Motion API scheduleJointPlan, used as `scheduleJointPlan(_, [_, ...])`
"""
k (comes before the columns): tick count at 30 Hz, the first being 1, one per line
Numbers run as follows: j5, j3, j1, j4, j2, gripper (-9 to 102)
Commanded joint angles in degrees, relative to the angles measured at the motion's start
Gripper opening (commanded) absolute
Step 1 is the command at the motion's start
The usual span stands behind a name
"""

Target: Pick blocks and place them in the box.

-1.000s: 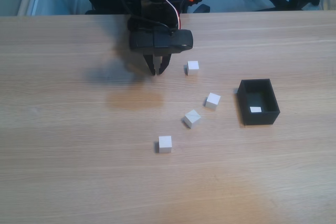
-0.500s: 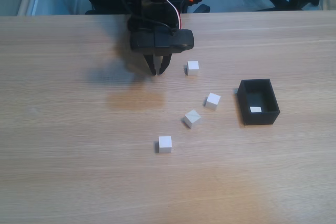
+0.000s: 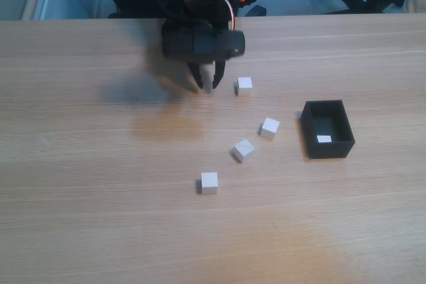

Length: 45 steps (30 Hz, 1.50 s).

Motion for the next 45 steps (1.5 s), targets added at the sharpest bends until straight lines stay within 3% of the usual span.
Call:
scheduleJointPlan(1, [2.72, -6.59, -1.67, 3.34, -4.75, 8])
scheduleJointPlan(10, [9.76, -13.18, -9.84, 6.94, -12.66, 17])
scheduleJointPlan(19, [20.21, -21.18, -16.35, 2.55, -27.95, 18])
scheduleJointPlan(45, [26.98, -27.25, -23.55, -8.17, -47.64, 18])
